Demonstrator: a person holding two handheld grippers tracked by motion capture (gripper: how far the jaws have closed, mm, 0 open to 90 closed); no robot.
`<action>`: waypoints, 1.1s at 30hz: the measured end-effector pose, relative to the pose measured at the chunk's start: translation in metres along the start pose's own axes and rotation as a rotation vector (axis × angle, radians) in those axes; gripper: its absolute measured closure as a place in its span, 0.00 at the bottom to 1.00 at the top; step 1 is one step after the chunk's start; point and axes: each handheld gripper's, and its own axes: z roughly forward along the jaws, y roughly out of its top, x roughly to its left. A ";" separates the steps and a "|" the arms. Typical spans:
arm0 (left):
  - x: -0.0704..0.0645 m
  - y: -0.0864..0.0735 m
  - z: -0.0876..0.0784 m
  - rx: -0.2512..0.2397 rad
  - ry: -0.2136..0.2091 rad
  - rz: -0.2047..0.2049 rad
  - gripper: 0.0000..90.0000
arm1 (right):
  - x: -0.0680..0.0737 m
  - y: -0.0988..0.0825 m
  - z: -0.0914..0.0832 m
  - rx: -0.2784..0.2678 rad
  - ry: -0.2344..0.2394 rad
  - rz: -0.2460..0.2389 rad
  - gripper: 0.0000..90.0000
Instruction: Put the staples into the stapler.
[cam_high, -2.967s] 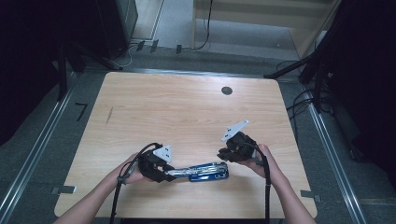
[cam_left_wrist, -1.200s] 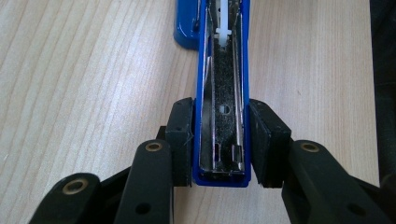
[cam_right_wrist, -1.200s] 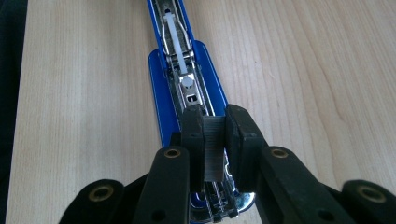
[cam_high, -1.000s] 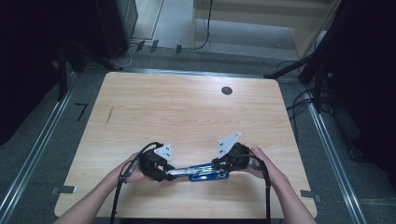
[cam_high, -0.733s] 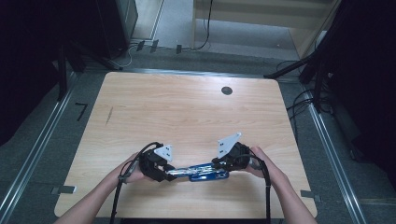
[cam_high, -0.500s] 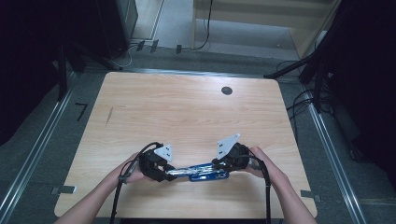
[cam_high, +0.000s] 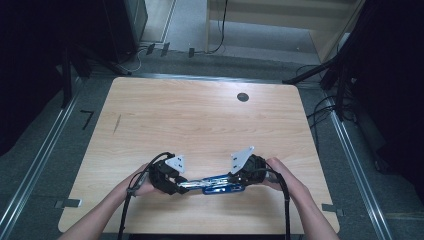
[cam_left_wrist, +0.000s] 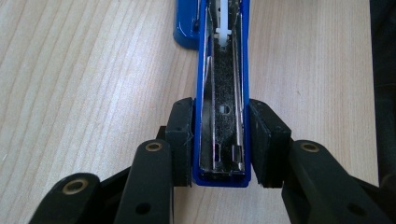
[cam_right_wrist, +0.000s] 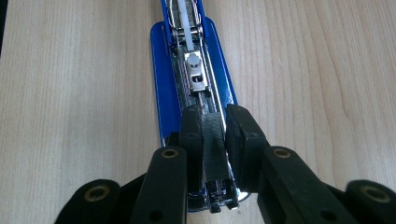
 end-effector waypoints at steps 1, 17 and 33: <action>0.000 0.000 0.000 0.001 -0.001 0.001 0.72 | 0.000 0.000 0.000 0.002 0.001 0.001 0.86; 0.001 0.000 0.000 0.001 -0.002 0.001 0.72 | -0.005 -0.001 0.002 0.013 0.037 0.064 0.83; 0.001 0.000 0.000 0.003 -0.001 0.002 0.72 | -0.006 0.001 0.000 0.012 0.029 0.107 0.89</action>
